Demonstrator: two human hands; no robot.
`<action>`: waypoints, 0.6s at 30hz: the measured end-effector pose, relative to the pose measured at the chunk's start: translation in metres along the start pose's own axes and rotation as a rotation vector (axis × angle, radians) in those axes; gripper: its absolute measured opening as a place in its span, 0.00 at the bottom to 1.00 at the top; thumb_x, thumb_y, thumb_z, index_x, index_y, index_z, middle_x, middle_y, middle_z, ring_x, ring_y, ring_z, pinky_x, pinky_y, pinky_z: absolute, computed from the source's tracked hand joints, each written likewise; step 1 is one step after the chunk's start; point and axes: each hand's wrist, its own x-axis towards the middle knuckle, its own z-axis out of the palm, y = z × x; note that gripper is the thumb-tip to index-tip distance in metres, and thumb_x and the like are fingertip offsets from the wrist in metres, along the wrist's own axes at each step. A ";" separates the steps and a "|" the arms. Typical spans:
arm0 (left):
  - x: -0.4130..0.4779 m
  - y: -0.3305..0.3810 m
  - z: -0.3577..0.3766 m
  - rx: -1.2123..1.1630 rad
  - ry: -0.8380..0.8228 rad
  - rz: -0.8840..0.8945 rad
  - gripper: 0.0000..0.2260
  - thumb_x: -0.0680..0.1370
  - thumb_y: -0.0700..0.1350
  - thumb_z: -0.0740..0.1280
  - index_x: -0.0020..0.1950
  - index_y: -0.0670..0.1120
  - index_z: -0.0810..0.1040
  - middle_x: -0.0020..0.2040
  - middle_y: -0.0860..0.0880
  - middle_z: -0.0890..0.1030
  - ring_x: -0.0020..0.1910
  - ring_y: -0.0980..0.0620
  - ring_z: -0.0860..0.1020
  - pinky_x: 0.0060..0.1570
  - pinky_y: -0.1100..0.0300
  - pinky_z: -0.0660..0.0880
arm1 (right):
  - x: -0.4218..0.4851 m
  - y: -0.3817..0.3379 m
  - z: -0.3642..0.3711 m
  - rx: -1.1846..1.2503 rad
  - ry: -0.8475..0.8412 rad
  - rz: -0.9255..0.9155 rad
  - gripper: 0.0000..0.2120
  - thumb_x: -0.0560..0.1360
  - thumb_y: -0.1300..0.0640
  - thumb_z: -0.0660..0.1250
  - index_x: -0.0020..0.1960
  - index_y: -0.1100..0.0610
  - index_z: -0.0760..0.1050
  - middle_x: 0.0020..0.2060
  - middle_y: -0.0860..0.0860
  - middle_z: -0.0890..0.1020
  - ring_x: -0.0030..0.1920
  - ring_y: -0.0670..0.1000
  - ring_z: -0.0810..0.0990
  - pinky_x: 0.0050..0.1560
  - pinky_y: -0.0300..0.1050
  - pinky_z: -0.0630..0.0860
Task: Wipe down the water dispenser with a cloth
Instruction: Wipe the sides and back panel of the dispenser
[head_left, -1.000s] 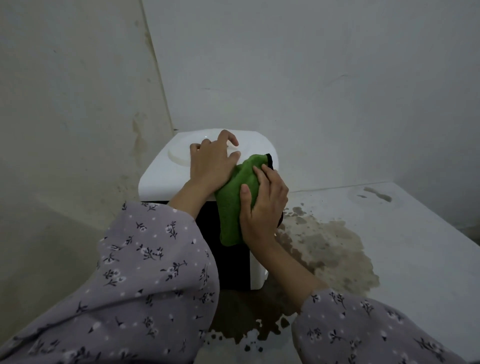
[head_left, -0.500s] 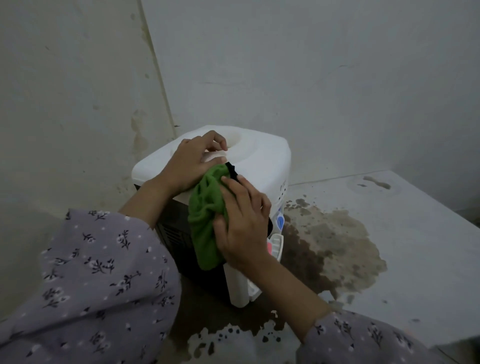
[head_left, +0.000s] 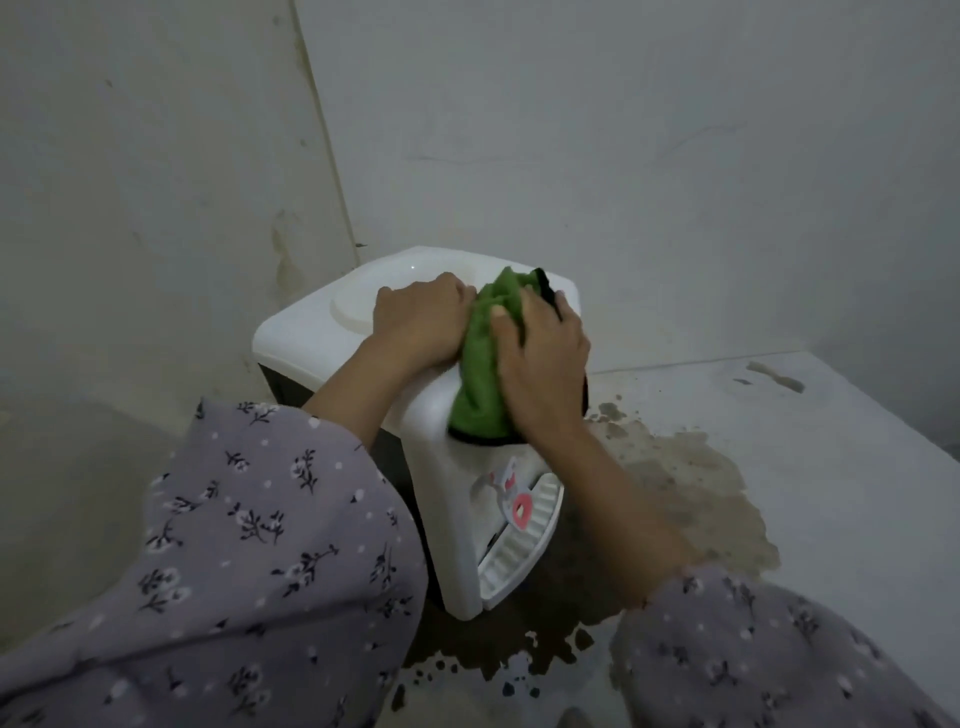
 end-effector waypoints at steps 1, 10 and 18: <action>0.000 0.001 0.002 0.019 0.042 -0.016 0.18 0.82 0.52 0.48 0.62 0.49 0.72 0.51 0.45 0.80 0.51 0.44 0.75 0.51 0.53 0.62 | -0.010 -0.005 0.003 -0.046 -0.022 -0.028 0.34 0.71 0.36 0.47 0.65 0.56 0.70 0.63 0.55 0.74 0.70 0.57 0.62 0.69 0.56 0.59; -0.001 -0.001 -0.001 -0.092 0.068 0.008 0.20 0.79 0.62 0.51 0.62 0.53 0.73 0.56 0.47 0.79 0.54 0.46 0.75 0.46 0.56 0.66 | 0.038 0.055 -0.027 0.172 -0.026 -0.021 0.20 0.73 0.49 0.62 0.60 0.60 0.73 0.52 0.53 0.77 0.54 0.53 0.73 0.55 0.46 0.69; 0.014 -0.013 0.000 -0.293 0.006 0.114 0.14 0.77 0.62 0.57 0.52 0.59 0.78 0.47 0.56 0.81 0.47 0.54 0.77 0.48 0.54 0.73 | 0.003 0.056 0.002 0.262 0.228 -0.118 0.28 0.75 0.47 0.58 0.68 0.64 0.64 0.61 0.59 0.72 0.62 0.55 0.70 0.62 0.57 0.68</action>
